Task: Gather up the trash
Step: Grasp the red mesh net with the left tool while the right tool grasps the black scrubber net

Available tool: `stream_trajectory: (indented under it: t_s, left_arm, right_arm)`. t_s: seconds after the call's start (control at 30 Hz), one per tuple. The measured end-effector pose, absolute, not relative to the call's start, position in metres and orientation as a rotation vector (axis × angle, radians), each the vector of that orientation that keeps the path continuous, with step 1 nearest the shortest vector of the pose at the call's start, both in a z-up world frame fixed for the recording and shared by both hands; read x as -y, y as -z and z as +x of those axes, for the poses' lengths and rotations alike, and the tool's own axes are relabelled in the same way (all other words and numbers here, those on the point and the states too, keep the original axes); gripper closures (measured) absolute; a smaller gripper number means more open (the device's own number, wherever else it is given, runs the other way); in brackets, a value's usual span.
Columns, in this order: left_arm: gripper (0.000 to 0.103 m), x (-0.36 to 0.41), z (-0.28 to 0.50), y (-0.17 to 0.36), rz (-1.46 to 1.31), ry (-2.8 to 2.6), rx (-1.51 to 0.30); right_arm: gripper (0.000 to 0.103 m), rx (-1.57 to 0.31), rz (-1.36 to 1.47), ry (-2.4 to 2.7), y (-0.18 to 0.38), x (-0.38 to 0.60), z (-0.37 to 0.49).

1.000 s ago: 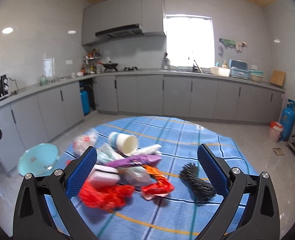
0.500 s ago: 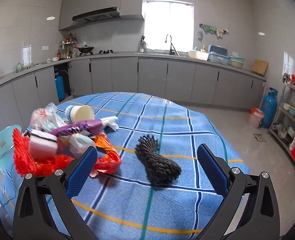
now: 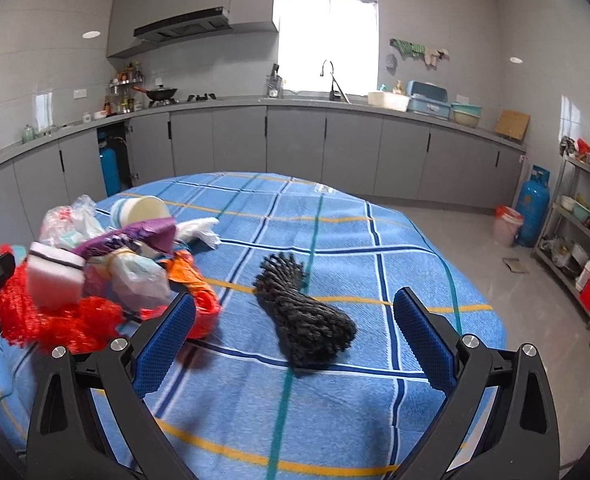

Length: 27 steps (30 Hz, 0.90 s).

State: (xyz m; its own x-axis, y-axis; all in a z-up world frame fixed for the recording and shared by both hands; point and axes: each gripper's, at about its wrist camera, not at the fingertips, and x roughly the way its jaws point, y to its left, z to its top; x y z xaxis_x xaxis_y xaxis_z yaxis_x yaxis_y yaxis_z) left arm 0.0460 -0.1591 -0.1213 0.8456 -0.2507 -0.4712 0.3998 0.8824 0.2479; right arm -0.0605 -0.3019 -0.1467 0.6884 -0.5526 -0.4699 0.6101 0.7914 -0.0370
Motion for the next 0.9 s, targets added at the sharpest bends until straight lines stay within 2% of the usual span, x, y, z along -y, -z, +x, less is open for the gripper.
stream_trajectory:
  t_s: [0.1,0.13,0.2,0.23,0.33,0.4,0.43,0.5,0.53,0.9]
  left_arm:
    - [0.009,0.162,0.049,0.128,0.347,0.374,-0.465]
    - [0.011,0.164,0.051,0.131,0.344,0.382,-0.473]
    - [0.024,0.165,0.055,0.137,0.342,0.402,-0.493]
    - [0.027,0.166,0.057,0.14,0.337,0.417,-0.513]
    - [0.048,0.165,0.06,0.145,0.316,0.462,-0.546]
    - [0.071,0.165,0.06,0.147,0.307,0.498,-0.564]
    - [0.075,0.165,0.06,0.147,0.3,0.52,-0.575]
    - [0.098,0.164,0.059,0.148,0.298,0.54,-0.575]
    - [0.101,0.165,0.057,0.148,0.302,0.551,-0.572]
    - [0.103,0.143,0.042,0.112,0.265,0.569,-0.462]
  right_arm:
    - [0.014,-0.501,0.138,0.65,0.153,0.308,-0.058]
    - [0.02,-0.507,0.141,0.65,0.155,0.311,-0.057]
    - [0.025,-0.522,0.151,0.644,0.16,0.316,-0.055]
    - [0.026,-0.525,0.154,0.643,0.163,0.317,-0.053]
    - [0.033,-0.54,0.164,0.638,0.169,0.322,-0.051]
    - [0.04,-0.556,0.175,0.623,0.174,0.323,-0.049]
    - [0.042,-0.561,0.181,0.619,0.175,0.325,-0.049]
    - [0.043,-0.563,0.187,0.617,0.176,0.326,-0.049]
    - [0.043,-0.561,0.189,0.617,0.176,0.326,-0.05]
    - [0.043,-0.559,0.192,0.606,0.175,0.327,-0.052]
